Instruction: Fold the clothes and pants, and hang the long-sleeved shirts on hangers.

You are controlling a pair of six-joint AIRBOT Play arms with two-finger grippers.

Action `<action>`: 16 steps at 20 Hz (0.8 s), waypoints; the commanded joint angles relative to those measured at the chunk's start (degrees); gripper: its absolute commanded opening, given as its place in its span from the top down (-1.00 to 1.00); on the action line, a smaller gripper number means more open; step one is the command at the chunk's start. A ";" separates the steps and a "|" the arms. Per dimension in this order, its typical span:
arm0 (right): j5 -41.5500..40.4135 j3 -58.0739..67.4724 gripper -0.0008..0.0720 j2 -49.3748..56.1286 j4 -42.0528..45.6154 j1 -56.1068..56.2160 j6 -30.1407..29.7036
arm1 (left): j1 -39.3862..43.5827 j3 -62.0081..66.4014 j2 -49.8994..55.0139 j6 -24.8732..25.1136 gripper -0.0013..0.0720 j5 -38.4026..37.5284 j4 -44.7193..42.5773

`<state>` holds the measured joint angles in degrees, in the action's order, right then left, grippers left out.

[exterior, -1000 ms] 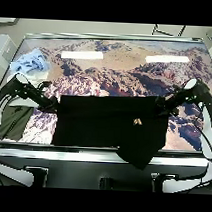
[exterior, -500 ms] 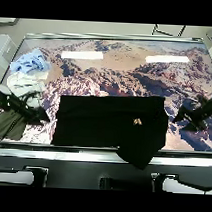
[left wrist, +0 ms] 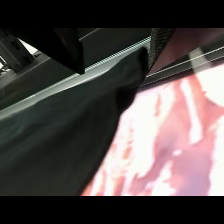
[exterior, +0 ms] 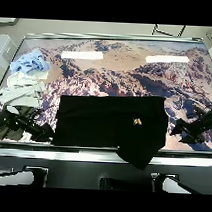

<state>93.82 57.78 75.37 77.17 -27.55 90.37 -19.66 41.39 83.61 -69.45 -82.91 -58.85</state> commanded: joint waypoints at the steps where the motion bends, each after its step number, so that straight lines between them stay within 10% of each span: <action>1: -0.28 -2.23 -0.56 -1.25 -0.15 -0.04 -0.44 | 1.33 -1.27 -0.15 -0.17 0.08 2.67 1.03; 4: -3.34 -11.02 -0.59 -4.50 -0.26 -0.04 -0.70 | 2.54 -1.20 -0.17 1.09 0.89 2.95 1.05; 9: -9.57 -25.27 -0.68 -6.38 -9.09 -0.02 -6.86 | 2.49 -1.18 -0.42 1.99 0.89 2.84 1.05; 16: -21.84 -32.00 -0.19 -6.38 -16.35 0.02 -8.37 | 2.49 -1.18 -2.01 1.99 0.90 2.89 2.58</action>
<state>78.43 28.45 69.06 63.37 -27.57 82.98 -17.21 40.23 82.06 -67.51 -80.05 -56.97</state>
